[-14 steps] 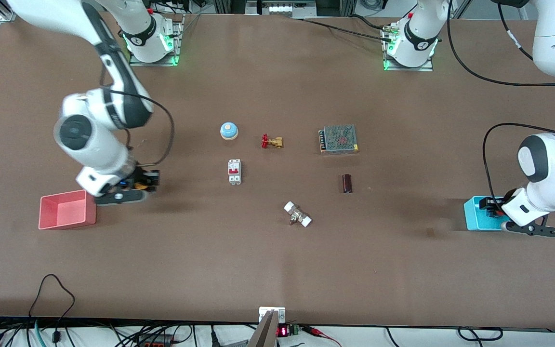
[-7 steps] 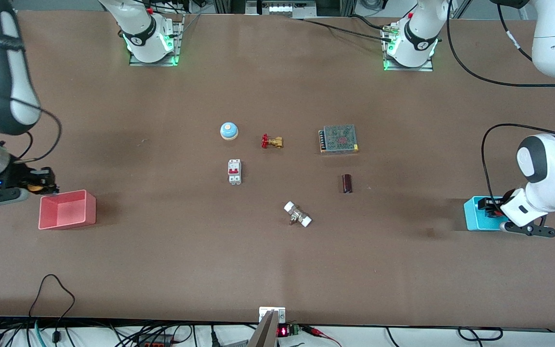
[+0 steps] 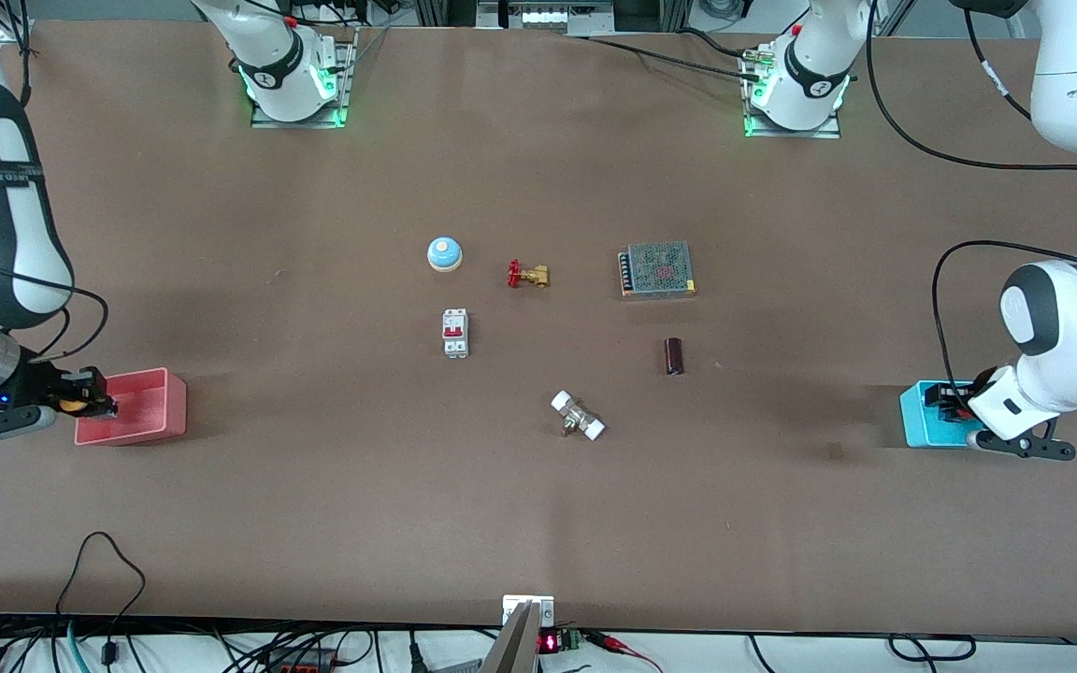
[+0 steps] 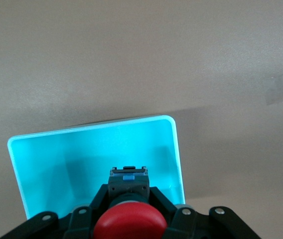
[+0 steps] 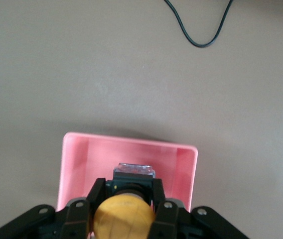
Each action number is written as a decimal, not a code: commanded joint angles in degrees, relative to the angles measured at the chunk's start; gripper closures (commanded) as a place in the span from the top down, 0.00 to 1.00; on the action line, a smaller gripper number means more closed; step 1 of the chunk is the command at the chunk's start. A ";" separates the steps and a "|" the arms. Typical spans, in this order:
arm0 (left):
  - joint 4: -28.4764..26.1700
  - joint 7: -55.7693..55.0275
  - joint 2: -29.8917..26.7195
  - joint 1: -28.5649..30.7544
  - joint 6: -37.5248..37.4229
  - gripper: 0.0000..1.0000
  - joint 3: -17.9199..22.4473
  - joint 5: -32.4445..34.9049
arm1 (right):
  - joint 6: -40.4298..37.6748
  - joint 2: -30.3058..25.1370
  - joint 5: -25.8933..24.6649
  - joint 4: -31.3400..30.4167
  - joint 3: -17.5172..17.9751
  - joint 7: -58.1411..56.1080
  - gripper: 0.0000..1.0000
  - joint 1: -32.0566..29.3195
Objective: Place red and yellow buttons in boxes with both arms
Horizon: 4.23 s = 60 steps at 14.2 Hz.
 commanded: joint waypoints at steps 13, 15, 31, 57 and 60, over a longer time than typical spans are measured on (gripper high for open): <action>0.91 0.92 3.99 2.23 1.96 0.12 -0.34 -1.86 | 7.64 4.83 1.72 -1.15 0.62 -1.55 0.27 0.32; 0.74 1.01 4.08 2.23 1.87 0.25 -0.34 -2.74 | 7.38 4.83 1.73 -1.24 0.71 -1.55 0.27 0.32; 13.10 -0.04 -7.87 -3.03 -21.11 1.00 -0.77 -1.69 | 7.38 5.19 1.73 -2.91 0.80 0.91 0.70 0.93; -3.48 -11.03 -37.58 -9.11 -32.23 1.00 -2.18 -2.22 | -32.42 -29.17 -8.56 0.08 10.64 30.80 1.00 9.71; -3.39 -11.12 -37.50 -9.28 -32.06 1.00 -2.27 -2.22 | -39.09 -29.18 -6.64 2.79 5.92 30.79 1.00 14.19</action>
